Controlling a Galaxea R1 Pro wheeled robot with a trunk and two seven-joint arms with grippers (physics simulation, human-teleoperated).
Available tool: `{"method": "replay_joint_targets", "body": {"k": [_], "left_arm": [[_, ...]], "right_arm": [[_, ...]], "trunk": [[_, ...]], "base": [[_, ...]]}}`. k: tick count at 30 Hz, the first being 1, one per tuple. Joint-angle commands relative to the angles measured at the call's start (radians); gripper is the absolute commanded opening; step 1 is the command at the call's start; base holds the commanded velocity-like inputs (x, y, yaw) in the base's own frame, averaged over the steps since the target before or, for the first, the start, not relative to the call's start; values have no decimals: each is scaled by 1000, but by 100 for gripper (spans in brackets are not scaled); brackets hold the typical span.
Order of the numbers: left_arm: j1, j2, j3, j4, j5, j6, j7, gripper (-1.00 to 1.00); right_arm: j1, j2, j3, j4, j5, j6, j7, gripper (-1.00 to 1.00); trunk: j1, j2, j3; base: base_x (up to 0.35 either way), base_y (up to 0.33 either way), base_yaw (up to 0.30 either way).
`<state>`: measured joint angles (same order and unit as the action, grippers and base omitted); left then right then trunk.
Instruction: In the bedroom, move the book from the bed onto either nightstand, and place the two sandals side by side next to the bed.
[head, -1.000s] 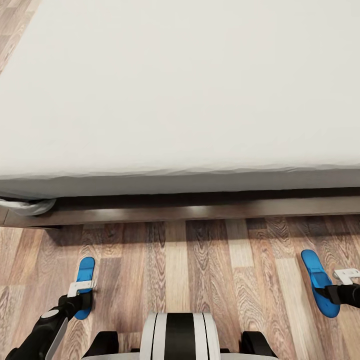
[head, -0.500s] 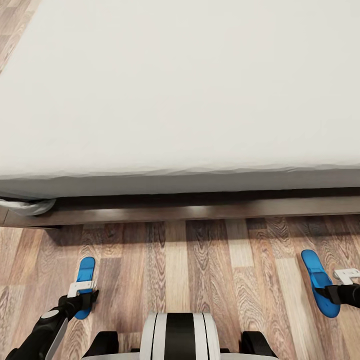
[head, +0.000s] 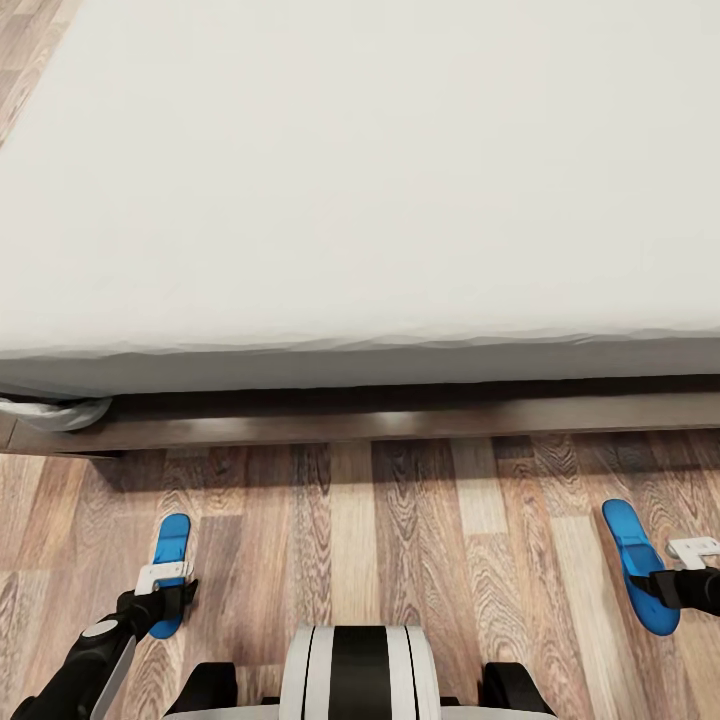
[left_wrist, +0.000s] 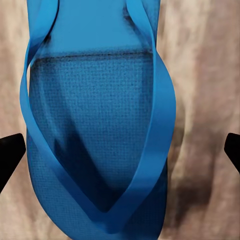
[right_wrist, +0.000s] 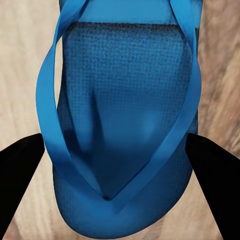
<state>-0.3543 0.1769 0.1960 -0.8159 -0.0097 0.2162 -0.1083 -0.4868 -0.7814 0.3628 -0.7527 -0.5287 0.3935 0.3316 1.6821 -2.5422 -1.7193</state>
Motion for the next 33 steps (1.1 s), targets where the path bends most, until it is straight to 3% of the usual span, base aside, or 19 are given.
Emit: {"method": "replay_joint_targets", "body": {"k": [1, 9, 20, 24, 27, 30, 33], "left_arm": [[0, -1, 3, -2, -1, 6, -7, 100], [0, -1, 3, -2, -1, 6, -7, 100], [0, -1, 3, -2, -1, 7, -7, 100], [0, -1, 5, -6, -1, 4, -7, 100], [0, 2, 40, -11, 3, -40, -11, 100], [0, 4, 118, -26, 11, -71, -22, 100], [4, 4, 161, -95, 14, -79, -83, 100]], "right_arm": [[-1, -1, 4, -1, -7, 4, -1, -100], [-1, -1, 4, 0, -6, 4, -1, -100], [-1, 0, 4, -1, -7, 3, -2, -100], [-1, 0, 4, -1, -6, 3, -1, -100], [-1, 0, 4, -1, -7, 4, -1, -100], [-1, 0, 4, 0, -6, 3, -1, -100], [-1, 1, 4, 1, -6, 4, -2, -100]], "trunk": [[0, 0, -1], [0, 0, -1], [-5, 2, 42], [-5, 2, 42], [-5, 2, 42], [-5, 2, 42], [-5, 2, 42]], "base": [[0, 0, 0], [0, 0, 0], [0, 0, 0], [0, 0, 0], [0, 0, 0], [0, 0, 0], [0, 0, 0]]}}
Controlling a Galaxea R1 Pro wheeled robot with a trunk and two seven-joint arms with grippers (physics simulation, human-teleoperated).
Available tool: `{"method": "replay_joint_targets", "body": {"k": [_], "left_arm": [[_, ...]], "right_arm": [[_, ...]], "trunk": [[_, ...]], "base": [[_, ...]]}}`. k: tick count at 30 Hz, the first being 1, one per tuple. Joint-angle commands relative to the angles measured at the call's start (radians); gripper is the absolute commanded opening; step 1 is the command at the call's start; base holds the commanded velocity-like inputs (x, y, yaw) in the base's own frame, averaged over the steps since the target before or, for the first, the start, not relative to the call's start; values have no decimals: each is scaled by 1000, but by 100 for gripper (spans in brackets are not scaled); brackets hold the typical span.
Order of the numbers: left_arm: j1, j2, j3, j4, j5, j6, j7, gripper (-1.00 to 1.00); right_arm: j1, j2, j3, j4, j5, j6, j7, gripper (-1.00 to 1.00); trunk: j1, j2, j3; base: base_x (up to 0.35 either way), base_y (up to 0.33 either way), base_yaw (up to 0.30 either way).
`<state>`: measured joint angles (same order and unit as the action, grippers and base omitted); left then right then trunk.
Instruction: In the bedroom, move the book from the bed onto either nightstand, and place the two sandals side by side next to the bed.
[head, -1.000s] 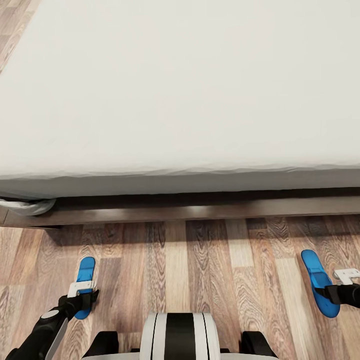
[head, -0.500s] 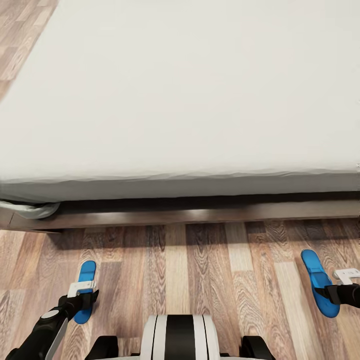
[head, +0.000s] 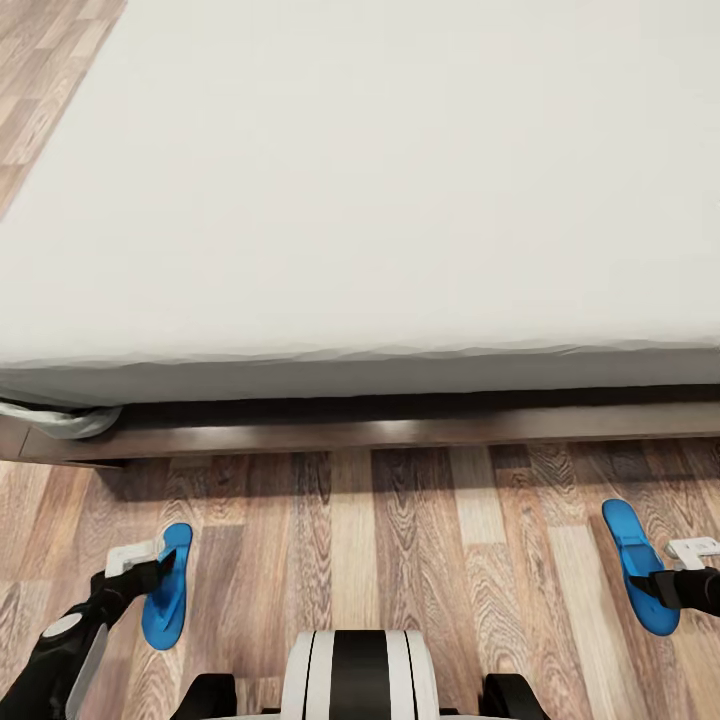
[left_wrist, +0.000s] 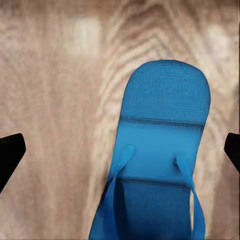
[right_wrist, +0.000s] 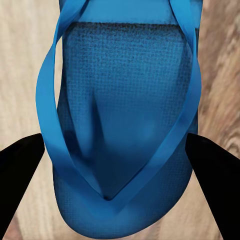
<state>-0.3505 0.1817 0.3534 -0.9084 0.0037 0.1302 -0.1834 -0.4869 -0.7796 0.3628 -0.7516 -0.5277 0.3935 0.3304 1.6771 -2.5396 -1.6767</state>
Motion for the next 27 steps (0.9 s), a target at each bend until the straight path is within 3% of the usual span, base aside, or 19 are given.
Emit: {"method": "replay_joint_targets", "body": {"k": [1, 6, 9, 14, 18, 27], "left_arm": [[2, -1, 9, -27, 0, 6, -35, 100], [8, -1, 20, -99, 3, 5, -98, 100], [10, -1, 20, -112, 4, 6, -113, 100], [10, 10, 40, -114, 1, 9, -189, 100], [11, 28, 88, -105, -1, 8, -200, 100], [11, 33, 102, -37, -4, 5, -202, 100]], "right_arm": [[-1, -1, 4, -1, -6, 4, 0, -100], [-1, -1, 4, 0, -6, 4, -1, -100], [-1, -1, 4, 0, -6, 3, -1, -100], [-1, -1, 4, 0, -7, 3, -1, -100], [-1, 0, 4, 1, -8, 3, -1, -100], [-1, 0, 4, 1, -8, 2, -1, -100]], "trunk": [[0, 0, -1], [0, 0, -1], [0, 0, -1], [0, 0, -1], [0, 0, -1], [0, 0, -1]], "base": [[0, 0, 0], [0, 0, 0], [0, 0, 0], [0, 0, 0], [0, 0, 0], [-64, 88, 0]]}}
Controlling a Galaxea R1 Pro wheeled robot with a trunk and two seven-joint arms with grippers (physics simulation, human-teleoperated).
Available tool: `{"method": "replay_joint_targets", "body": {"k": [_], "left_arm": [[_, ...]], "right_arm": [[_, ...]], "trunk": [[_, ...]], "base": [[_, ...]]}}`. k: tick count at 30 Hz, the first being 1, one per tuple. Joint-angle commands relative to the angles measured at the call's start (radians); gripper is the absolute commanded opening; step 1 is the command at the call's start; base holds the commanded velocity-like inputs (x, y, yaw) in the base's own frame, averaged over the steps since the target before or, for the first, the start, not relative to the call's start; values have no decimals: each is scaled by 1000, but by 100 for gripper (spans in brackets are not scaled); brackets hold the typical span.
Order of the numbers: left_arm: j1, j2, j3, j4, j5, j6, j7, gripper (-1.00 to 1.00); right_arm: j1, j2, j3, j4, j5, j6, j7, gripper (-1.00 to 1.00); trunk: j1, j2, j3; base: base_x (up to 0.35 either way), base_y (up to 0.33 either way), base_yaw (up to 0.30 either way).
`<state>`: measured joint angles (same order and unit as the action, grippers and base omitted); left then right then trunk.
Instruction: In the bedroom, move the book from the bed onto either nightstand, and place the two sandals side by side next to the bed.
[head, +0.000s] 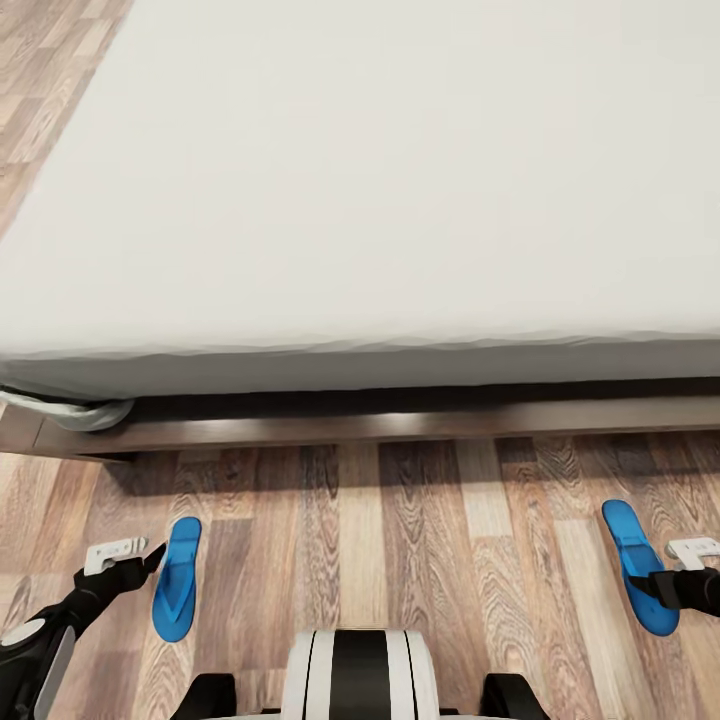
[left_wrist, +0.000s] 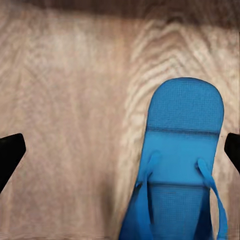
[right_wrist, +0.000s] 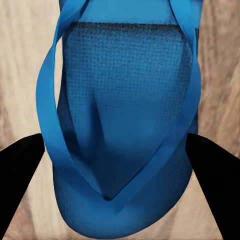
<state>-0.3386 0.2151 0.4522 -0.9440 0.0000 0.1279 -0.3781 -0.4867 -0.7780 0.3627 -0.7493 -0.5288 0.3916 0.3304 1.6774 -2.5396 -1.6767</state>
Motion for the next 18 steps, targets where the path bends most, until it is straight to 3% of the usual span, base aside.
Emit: {"method": "replay_joint_targets", "body": {"k": [1, 8, 18], "left_arm": [[0, 0, 3, 0, 0, 7, -7, 100], [0, 0, 3, 2, 0, 7, -7, 100], [0, 0, 3, 2, 0, 7, -7, 100]], "right_arm": [[-1, -1, 4, -1, -7, 4, -1, -100], [-1, -1, 4, -1, -7, 4, -1, -100], [-1, -1, 4, -1, -7, 4, -1, -100]], "trunk": [[0, 0, -1], [0, 0, -1], [0, 0, -1]], "base": [[-148, 225, 0], [-136, 240, 0], [-10, 270, 0]]}}
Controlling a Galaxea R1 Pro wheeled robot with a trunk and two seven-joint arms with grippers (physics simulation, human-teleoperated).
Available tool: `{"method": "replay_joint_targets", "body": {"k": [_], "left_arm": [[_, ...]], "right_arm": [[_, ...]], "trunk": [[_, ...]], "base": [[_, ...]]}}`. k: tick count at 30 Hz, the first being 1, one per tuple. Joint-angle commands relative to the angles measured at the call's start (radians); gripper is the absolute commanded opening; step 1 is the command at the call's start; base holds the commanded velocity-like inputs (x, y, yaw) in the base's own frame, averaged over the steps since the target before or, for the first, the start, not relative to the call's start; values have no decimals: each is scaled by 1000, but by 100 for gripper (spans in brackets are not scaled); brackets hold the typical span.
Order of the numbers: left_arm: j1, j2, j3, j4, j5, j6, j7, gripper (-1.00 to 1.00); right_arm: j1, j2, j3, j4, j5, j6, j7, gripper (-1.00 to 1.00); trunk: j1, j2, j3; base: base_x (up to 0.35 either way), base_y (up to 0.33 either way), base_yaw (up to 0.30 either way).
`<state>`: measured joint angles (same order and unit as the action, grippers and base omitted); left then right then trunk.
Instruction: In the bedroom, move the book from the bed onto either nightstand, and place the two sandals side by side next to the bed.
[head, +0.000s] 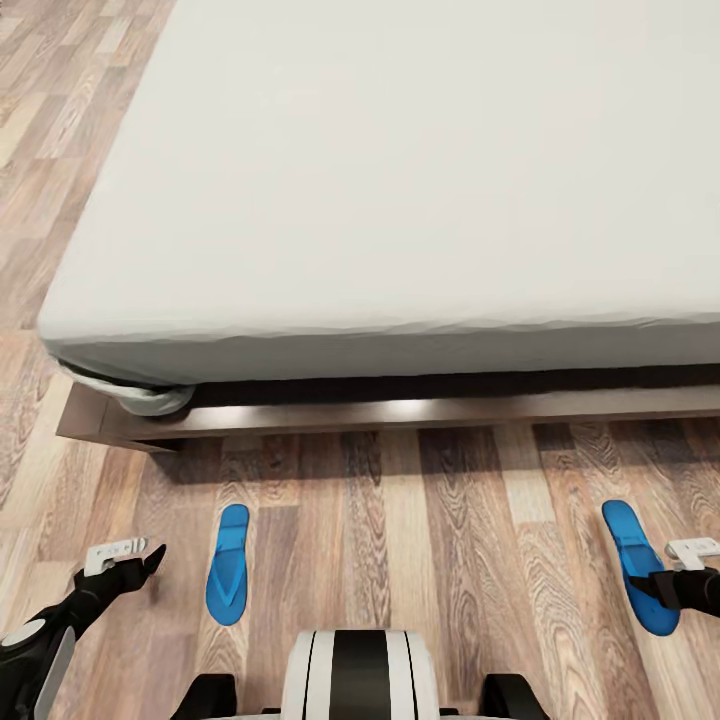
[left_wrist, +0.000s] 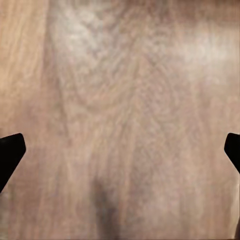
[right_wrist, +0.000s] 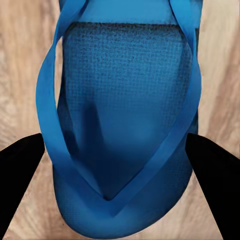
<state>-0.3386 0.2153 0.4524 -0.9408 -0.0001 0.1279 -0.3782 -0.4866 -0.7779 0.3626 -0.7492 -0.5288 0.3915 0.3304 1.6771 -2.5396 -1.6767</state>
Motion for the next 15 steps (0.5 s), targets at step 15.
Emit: {"method": "replay_joint_targets", "body": {"k": [15], "left_arm": [[0, -2, 3, 0, 0, 7, -7, 100]], "right_arm": [[-1, -1, 4, -1, -7, 4, -1, -100]], "trunk": [[0, 0, -1]], "base": [[0, 241, 0]]}}
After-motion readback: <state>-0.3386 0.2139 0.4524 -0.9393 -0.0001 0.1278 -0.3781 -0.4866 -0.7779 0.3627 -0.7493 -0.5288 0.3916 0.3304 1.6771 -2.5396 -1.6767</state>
